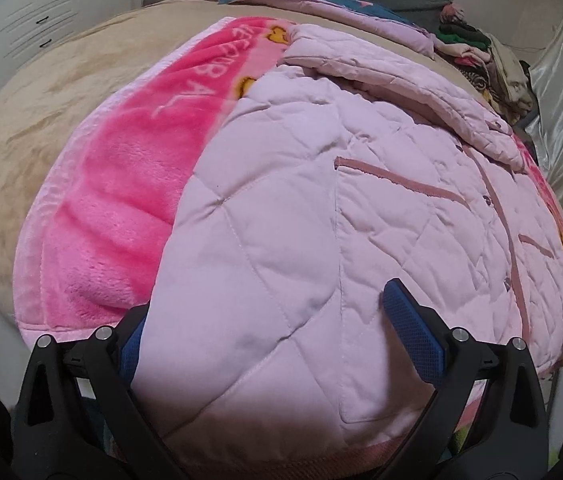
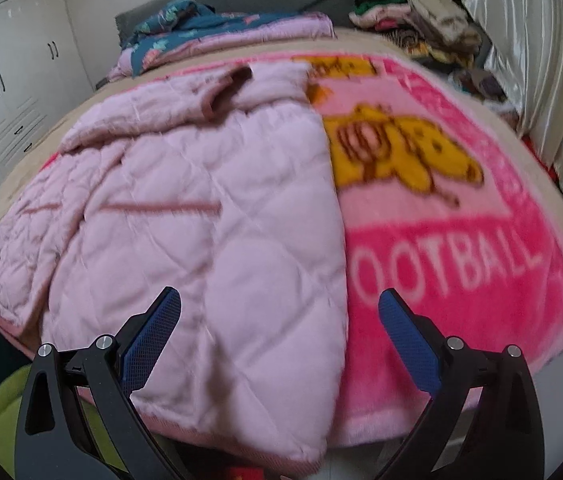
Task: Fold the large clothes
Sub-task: 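Move both tools to the ribbed jacket hem and grasp it, then lift the hem with both tools and carry it toward the collar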
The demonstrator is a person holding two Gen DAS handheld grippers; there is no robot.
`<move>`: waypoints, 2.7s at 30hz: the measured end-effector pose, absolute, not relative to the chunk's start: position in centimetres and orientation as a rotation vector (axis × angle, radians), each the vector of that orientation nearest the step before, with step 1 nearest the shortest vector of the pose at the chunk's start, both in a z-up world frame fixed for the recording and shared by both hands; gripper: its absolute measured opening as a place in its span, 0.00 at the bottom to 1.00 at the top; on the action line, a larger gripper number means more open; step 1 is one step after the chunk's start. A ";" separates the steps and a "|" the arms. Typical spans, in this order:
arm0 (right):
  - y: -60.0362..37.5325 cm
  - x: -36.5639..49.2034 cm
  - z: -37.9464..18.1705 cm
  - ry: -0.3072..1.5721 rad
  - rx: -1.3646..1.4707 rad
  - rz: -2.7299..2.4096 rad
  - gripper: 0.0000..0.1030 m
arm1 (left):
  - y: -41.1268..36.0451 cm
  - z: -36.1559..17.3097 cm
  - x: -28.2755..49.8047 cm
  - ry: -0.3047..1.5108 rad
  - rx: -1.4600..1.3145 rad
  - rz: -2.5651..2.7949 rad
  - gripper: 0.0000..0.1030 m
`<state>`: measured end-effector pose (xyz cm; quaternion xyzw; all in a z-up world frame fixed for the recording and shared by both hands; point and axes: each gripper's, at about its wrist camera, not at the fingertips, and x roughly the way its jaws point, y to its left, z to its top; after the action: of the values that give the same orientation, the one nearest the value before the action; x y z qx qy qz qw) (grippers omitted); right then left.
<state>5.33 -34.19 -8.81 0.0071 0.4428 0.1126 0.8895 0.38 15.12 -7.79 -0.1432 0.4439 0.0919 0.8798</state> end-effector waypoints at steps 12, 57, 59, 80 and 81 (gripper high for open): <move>-34.7 3.0 -13.7 1.088 0.171 0.384 0.78 | 15.5 -7.3 -0.9 0.913 -0.285 0.191 0.64; -33.6 12.1 5.7 0.563 0.270 0.549 0.15 | 14.4 4.4 7.7 0.707 -0.233 0.092 0.11; -33.6 12.7 6.2 0.552 0.274 0.542 0.15 | 14.4 5.1 8.5 0.696 -0.230 0.088 0.11; -33.8 20.4 9.9 0.501 0.322 0.475 0.15 | 14.5 10.2 16.6 0.606 -0.210 0.122 0.11; -33.9 20.8 10.0 0.504 0.327 0.473 0.15 | 14.5 10.2 16.8 0.605 -0.207 0.126 0.11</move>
<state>20.82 -33.88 9.98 0.1597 0.2457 0.2309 0.9278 16.83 14.51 10.24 -0.1014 0.2974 0.0618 0.9474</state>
